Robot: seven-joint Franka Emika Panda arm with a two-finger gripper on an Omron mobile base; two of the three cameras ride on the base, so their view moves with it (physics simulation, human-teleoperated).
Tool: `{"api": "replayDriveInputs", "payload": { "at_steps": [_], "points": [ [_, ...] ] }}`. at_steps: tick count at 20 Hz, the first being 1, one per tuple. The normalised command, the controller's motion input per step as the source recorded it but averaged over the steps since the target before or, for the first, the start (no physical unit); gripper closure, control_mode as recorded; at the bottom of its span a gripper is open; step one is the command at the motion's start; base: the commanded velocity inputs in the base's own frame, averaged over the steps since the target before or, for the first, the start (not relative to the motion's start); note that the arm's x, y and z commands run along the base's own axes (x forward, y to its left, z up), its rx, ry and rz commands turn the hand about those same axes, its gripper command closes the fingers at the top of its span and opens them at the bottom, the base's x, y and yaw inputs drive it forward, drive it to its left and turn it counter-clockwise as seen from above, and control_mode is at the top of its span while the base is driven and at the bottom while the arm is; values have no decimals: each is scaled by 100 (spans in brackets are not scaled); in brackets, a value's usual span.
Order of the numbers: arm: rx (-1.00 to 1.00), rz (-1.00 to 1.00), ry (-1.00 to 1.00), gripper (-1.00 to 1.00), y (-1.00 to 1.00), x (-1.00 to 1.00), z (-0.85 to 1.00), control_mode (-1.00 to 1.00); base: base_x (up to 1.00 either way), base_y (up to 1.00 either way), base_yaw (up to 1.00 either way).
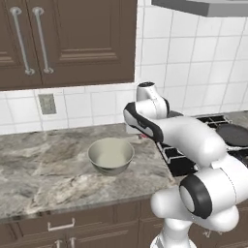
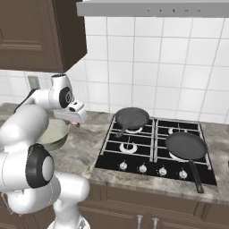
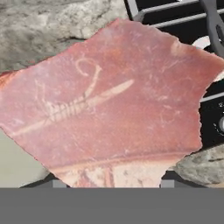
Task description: Place one of the steaks on the plate and the other in the bowl. Then place the bowl in the fridge.
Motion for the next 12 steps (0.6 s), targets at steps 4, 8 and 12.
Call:
{"api": "replayDriveInputs", "payload": {
  "at_steps": [4, 8, 12],
  "points": [
    [0, 0, 0, 100, 0, 0, 0, 100, -14, 89, 0],
    [0, 0, 0, 100, 0, 0, 0, 100, -8, 76, 0],
    [0, 0, 0, 100, 12, 0, -1, -100, 0, 12, 0]
  ]
}}
